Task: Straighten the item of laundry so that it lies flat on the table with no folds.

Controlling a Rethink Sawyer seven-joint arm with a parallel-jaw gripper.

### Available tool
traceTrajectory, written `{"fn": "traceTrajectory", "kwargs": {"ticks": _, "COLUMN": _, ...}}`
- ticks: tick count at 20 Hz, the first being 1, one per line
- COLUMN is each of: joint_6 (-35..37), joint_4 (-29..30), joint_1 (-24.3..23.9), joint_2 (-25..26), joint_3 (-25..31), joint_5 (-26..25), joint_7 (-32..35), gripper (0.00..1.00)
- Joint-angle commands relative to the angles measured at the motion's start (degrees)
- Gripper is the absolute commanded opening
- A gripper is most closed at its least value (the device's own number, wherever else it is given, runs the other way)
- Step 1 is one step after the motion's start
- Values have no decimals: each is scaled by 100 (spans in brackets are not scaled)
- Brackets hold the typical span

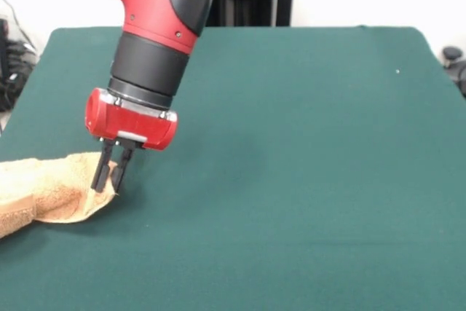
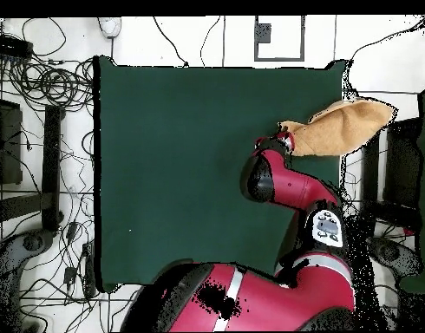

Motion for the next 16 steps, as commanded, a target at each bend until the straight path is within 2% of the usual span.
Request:
{"fn": "traceTrajectory", "kwargs": {"ticks": 1, "joint_6": 386, "joint_4": -11, "joint_1": 223, "joint_2": 135, "joint_3": 135, "joint_5": 296, "joint_7": 1128, "gripper": 0}}
{"fn": "traceTrajectory", "kwargs": {"ticks": 11, "joint_6": 360, "joint_4": 185, "joint_1": 26, "joint_2": -41, "joint_3": 463, "joint_5": 102, "joint_7": 1213, "gripper": 0}}
{"fn": "traceTrajectory", "kwargs": {"ticks": 14, "joint_6": 565, "joint_4": 259, "joint_1": 83, "joint_2": -78, "joint_3": 453, "joint_5": 258, "joint_7": 1287, "gripper": 0}}
{"fn": "traceTrajectory", "kwargs": {"ticks": 16, "joint_6": 592, "joint_4": 433, "joint_1": 11, "joint_2": -188, "joint_3": 659, "joint_5": 250, "joint_7": 1397, "gripper": 0}}
